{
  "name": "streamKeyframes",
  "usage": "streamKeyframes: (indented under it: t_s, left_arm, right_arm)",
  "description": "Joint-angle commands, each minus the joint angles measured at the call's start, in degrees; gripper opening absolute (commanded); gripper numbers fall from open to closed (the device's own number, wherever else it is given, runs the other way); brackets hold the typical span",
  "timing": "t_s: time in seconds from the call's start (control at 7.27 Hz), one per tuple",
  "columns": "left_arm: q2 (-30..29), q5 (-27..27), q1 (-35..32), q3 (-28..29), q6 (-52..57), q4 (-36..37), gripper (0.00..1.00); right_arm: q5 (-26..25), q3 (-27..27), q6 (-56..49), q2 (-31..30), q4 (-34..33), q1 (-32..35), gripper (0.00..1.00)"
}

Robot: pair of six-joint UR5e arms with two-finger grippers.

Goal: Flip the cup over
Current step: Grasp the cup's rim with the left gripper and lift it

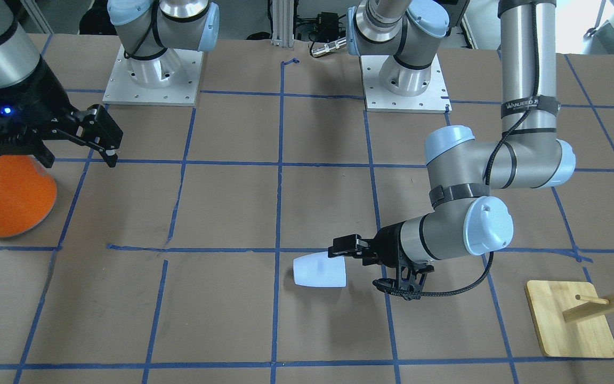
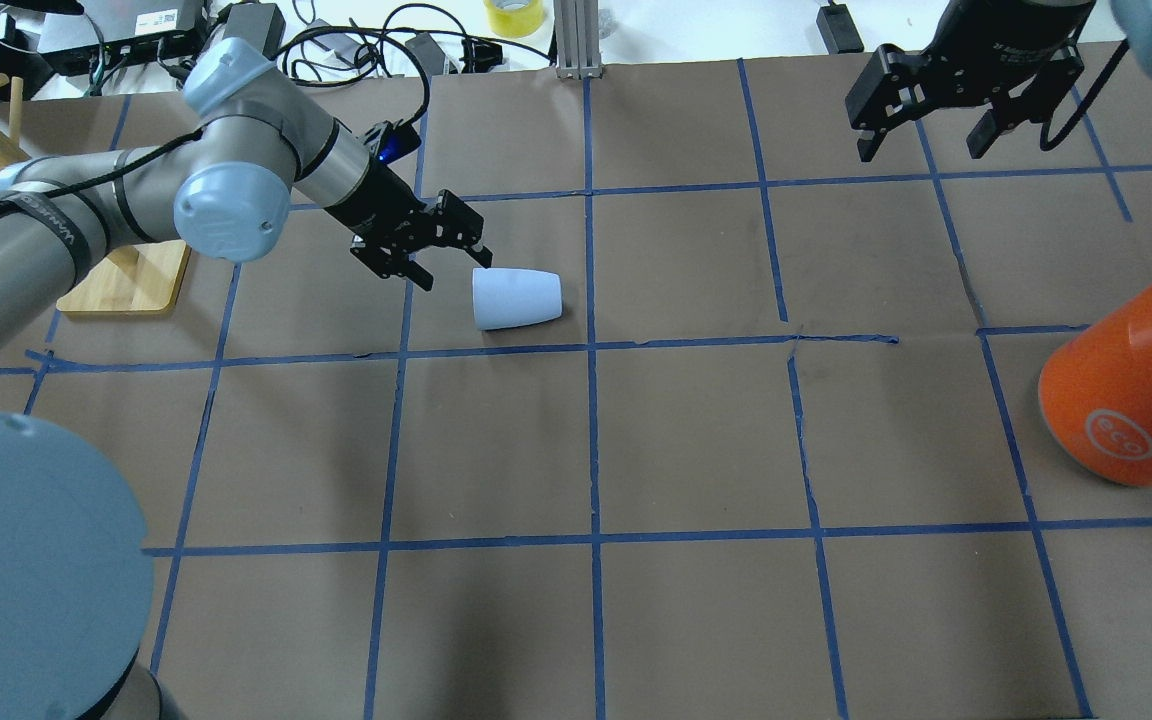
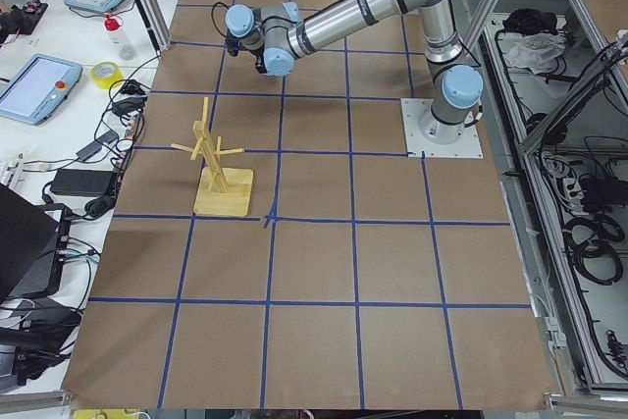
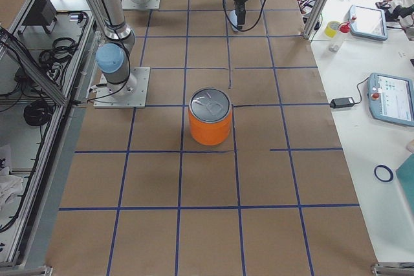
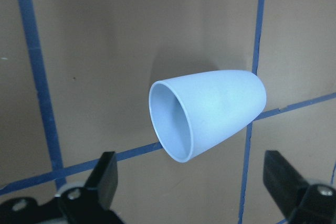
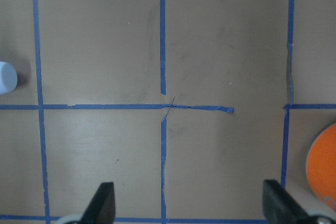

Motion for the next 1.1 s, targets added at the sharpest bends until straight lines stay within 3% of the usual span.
streamKeyframes:
  t_s: [0.0,0.14,0.28,0.41,0.55,0.69,0.96]
  left_arm:
    - [-2.53,-9.08,0.0,-1.16,-0.41,0.22,1.0]
    - [-3.06,-10.26,0.0,-0.63,-0.42,0.39,1.0]
    - [-3.42,-12.45,0.0,0.5,-0.59,1.18,0.93]
    - [-4.03,-14.47,0.0,1.21,-0.85,1.18,0.77]
    - [-4.47,-14.4,0.0,1.39,-0.86,1.27,0.32]
    - [-4.47,-14.4,0.0,1.39,-0.94,1.27,0.0]
    - [-3.43,-14.14,0.0,1.74,-7.39,1.36,0.0]
  right_arm:
    - [-0.17,1.2,1.57,-1.71,3.47,0.36,1.0]
    - [-0.09,1.73,3.5,-1.97,3.57,0.45,1.0]
    - [-0.17,1.83,3.43,-1.89,3.57,0.97,1.0]
    - [-0.09,1.83,3.43,-1.97,3.49,0.98,1.0]
    - [-0.17,1.83,2.73,-2.15,3.31,0.98,1.0]
    - [-0.26,1.83,2.73,-2.15,3.4,0.98,1.0]
    - [-1.93,1.83,2.29,-2.5,3.57,1.16,1.0]
